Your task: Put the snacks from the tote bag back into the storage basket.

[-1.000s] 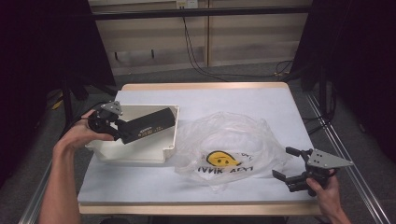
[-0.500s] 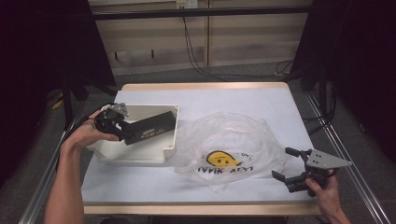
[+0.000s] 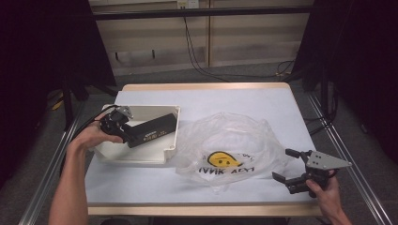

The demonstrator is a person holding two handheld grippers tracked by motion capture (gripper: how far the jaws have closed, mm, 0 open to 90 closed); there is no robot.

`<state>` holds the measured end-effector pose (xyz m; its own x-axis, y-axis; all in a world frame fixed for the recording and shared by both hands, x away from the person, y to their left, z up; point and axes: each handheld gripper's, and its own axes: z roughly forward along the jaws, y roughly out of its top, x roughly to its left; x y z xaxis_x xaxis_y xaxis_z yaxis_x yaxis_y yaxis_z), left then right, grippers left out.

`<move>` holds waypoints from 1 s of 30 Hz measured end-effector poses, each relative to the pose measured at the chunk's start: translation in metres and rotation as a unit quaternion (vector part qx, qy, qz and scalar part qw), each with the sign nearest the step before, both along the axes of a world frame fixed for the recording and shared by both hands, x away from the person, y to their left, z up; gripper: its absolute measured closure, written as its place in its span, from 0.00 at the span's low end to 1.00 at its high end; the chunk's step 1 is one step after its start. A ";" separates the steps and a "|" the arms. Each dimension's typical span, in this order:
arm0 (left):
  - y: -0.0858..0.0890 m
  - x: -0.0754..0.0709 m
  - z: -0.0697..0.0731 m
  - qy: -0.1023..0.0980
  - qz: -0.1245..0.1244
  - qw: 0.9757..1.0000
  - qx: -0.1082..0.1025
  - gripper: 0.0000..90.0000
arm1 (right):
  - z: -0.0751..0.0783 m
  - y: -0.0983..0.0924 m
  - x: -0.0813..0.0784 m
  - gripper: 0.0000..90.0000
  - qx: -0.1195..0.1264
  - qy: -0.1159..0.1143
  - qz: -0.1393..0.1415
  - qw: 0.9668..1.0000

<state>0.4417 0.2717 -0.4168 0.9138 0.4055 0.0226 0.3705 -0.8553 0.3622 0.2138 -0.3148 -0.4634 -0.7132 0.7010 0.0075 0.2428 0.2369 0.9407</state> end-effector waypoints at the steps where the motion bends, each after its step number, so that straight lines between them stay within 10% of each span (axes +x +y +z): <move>1: -0.001 0.002 -0.002 0.008 0.003 1.000 0.007 0.47 | 0.000 0.000 0.000 0.02 -0.001 0.000 0.002 1.000; 22: -0.016 0.026 -0.009 0.017 0.120 0.991 0.049 0.29 | -0.001 0.002 0.000 0.02 -0.008 0.003 0.009 1.000; 30: -0.018 0.031 -0.011 0.015 0.143 0.990 0.008 0.22 | -0.002 0.002 0.001 0.02 -0.010 0.001 0.012 1.000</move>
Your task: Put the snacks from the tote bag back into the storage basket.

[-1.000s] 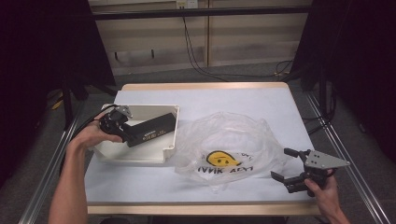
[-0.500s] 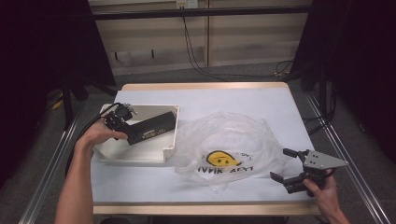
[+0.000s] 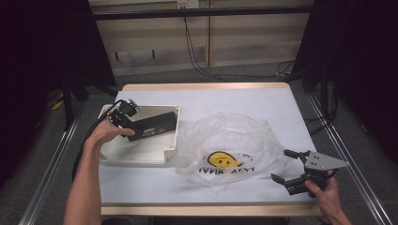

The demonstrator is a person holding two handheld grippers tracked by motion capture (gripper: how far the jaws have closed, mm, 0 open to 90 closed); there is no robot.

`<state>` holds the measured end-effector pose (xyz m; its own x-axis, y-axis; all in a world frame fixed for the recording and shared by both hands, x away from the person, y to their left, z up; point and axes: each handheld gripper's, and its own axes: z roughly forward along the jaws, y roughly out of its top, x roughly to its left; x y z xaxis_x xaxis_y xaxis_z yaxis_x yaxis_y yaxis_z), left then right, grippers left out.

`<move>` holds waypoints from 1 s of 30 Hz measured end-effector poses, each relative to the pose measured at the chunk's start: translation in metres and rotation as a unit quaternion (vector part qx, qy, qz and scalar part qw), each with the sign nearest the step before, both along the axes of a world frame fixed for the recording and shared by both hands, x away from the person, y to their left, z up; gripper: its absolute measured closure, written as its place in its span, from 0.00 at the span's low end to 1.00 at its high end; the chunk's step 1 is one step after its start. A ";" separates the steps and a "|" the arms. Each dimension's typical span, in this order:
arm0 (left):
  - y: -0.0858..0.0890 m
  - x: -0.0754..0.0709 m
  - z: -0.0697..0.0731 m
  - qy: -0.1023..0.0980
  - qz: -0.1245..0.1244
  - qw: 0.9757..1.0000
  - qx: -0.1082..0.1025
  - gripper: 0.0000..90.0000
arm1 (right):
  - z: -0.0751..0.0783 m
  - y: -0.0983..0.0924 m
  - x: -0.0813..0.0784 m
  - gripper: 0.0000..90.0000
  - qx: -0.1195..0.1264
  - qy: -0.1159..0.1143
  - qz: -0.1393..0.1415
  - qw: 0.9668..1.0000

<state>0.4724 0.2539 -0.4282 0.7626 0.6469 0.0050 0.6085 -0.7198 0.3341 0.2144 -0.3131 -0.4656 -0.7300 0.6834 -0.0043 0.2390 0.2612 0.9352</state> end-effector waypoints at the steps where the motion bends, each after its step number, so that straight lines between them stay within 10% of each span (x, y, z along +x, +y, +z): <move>1: 0.000 0.000 0.000 -0.005 0.006 1.000 -0.011 0.21 | 0.000 0.000 0.001 0.02 0.001 0.001 0.007 1.000; 9: 0.000 -0.001 0.004 -0.026 0.018 0.999 -0.038 0.12 | -0.001 -0.001 0.001 0.02 0.007 0.001 0.004 1.000; 17: 0.013 -0.017 0.014 -0.067 0.047 0.992 -0.095 0.10 | -0.001 -0.002 0.005 0.02 0.011 -0.001 0.003 1.000; 30: 0.037 -0.063 0.031 -0.132 0.078 0.975 -0.160 0.52 | 0.001 -0.006 0.004 0.02 0.021 -0.003 -0.005 1.000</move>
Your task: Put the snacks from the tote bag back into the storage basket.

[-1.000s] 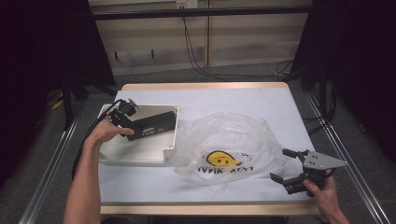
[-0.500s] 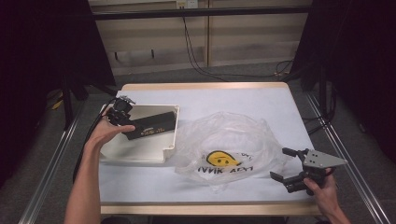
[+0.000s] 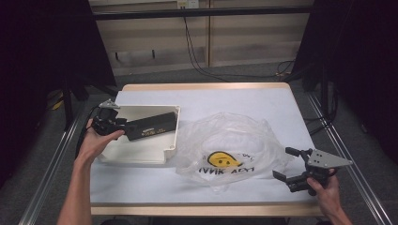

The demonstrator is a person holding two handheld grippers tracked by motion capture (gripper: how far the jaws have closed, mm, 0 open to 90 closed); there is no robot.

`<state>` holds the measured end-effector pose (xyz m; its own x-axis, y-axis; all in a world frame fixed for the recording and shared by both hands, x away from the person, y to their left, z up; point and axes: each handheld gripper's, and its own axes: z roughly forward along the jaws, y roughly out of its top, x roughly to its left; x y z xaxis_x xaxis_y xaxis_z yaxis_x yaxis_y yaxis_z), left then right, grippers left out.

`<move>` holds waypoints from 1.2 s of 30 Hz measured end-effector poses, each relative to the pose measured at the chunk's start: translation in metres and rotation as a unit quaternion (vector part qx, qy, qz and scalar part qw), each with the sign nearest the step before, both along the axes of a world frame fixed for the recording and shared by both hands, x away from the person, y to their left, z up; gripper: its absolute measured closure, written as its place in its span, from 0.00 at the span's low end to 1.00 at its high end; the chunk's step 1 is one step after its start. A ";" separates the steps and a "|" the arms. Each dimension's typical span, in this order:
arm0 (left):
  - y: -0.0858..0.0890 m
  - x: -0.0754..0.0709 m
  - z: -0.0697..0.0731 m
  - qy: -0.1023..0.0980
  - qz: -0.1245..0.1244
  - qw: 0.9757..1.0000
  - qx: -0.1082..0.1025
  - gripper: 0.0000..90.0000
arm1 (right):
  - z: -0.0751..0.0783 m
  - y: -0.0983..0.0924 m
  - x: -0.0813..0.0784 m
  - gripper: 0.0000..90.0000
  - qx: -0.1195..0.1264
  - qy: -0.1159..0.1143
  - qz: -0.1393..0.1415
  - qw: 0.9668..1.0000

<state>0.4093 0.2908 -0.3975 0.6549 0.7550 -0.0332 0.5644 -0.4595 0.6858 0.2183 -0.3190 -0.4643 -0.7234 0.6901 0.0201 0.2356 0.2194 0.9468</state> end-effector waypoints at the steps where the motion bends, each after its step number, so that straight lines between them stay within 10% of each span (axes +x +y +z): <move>1: 0.001 -0.003 0.000 0.003 0.003 1.000 -0.012 0.59 | 0.000 0.000 0.000 0.02 0.001 -0.001 -0.005 1.000; 10: -0.009 -0.028 -0.006 -0.015 -0.016 1.000 -0.003 0.98 | 0.003 -0.001 -0.002 0.02 0.007 -0.007 -0.004 1.000; 36: -0.031 0.005 -0.059 0.018 0.013 1.000 0.014 1.00 | 0.000 0.003 0.000 0.01 0.003 -0.001 0.002 1.000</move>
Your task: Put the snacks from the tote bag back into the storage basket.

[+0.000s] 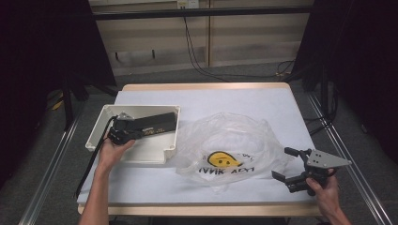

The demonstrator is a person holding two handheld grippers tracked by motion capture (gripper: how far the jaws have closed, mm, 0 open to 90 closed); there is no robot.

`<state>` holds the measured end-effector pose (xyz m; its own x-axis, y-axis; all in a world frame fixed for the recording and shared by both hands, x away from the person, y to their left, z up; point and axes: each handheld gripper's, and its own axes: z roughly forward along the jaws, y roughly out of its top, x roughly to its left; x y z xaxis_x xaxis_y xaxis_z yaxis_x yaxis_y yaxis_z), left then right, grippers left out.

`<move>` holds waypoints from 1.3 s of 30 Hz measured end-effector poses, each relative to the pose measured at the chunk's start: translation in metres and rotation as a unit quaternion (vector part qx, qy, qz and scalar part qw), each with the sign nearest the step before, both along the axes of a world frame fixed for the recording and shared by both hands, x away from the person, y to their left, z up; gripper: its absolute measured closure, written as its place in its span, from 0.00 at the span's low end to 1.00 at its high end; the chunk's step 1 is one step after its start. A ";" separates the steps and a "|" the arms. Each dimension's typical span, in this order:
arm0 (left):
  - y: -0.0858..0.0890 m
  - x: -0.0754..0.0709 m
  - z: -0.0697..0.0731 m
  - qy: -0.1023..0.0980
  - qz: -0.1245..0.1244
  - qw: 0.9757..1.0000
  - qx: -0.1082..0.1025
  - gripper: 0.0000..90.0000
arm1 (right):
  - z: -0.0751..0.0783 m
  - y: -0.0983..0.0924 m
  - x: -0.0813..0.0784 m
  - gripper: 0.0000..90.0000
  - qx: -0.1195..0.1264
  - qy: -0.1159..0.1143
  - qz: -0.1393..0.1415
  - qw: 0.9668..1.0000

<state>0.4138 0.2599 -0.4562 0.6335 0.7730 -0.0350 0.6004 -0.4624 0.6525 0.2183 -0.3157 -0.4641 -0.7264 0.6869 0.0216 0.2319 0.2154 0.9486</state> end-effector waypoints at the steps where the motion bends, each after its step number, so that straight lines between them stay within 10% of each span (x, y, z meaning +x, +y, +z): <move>1: -0.001 0.001 -0.001 -0.001 0.004 1.000 -0.003 1.00 | 0.000 0.000 0.000 0.01 -0.001 0.000 0.000 1.000; 31: -0.021 0.020 -0.014 -0.008 0.025 0.999 -0.027 0.99 | -0.002 0.002 0.001 0.01 -0.005 0.005 0.004 1.000; 39: -0.017 0.008 -0.003 -0.033 0.008 0.999 -0.025 0.68 | -0.001 -0.001 0.001 0.01 -0.005 0.001 0.005 1.000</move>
